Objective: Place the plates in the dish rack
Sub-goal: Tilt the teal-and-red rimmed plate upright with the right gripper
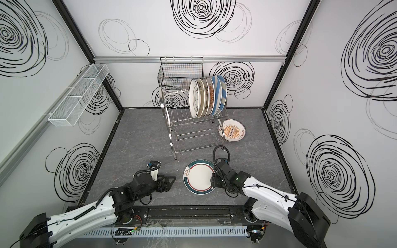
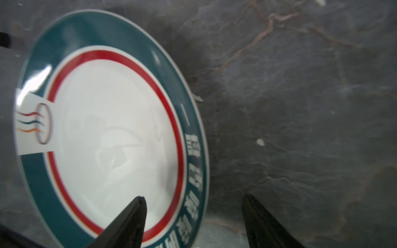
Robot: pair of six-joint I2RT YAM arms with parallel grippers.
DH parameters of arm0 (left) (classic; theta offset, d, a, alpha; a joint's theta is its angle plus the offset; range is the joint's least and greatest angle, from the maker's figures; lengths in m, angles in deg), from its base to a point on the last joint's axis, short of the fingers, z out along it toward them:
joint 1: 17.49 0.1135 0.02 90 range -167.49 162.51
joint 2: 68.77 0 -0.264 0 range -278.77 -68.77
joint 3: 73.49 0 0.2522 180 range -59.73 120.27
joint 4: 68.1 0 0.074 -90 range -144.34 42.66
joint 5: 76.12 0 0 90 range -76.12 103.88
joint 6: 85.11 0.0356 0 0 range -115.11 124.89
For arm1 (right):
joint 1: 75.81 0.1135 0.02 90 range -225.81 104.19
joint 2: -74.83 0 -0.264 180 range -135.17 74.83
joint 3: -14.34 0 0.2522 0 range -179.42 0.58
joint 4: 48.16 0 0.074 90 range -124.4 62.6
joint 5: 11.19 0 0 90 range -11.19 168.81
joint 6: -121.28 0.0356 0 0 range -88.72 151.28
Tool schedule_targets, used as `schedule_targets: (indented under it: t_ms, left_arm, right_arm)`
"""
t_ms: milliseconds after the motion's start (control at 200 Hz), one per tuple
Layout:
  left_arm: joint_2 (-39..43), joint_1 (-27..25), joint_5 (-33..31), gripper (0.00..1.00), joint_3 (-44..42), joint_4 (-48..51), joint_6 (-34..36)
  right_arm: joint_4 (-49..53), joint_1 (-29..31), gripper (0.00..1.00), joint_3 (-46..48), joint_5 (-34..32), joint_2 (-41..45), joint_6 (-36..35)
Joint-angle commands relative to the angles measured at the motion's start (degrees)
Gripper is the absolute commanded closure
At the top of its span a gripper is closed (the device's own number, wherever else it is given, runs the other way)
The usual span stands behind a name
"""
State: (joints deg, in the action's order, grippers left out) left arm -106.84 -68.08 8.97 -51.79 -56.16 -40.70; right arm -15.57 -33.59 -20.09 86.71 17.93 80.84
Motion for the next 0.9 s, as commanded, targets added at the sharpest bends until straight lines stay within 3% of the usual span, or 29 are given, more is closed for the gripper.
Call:
schedule_targets:
  t_ms: [0, 425, 895]
  left_arm:
    - [-1.24, -0.89, -1.77, 0.04, -0.91, -5.02, -0.73]
    - [-3.59, -1.09, -2.02, 0.04, 0.00, -4.83, -0.32]
    - [-1.88, 6.59, 1.03, 0.04, 3.88, 2.29, 5.06]
  right_arm:
    - [-6.30, -2.87, 0.30, 3.58, 4.64, 1.80, 0.58]
    - [-19.93, -7.18, 0.47, 14.67, 7.89, 8.65, 0.64]
    - [-25.90, -8.07, 0.69, 13.50, 8.95, 0.31, 0.37]
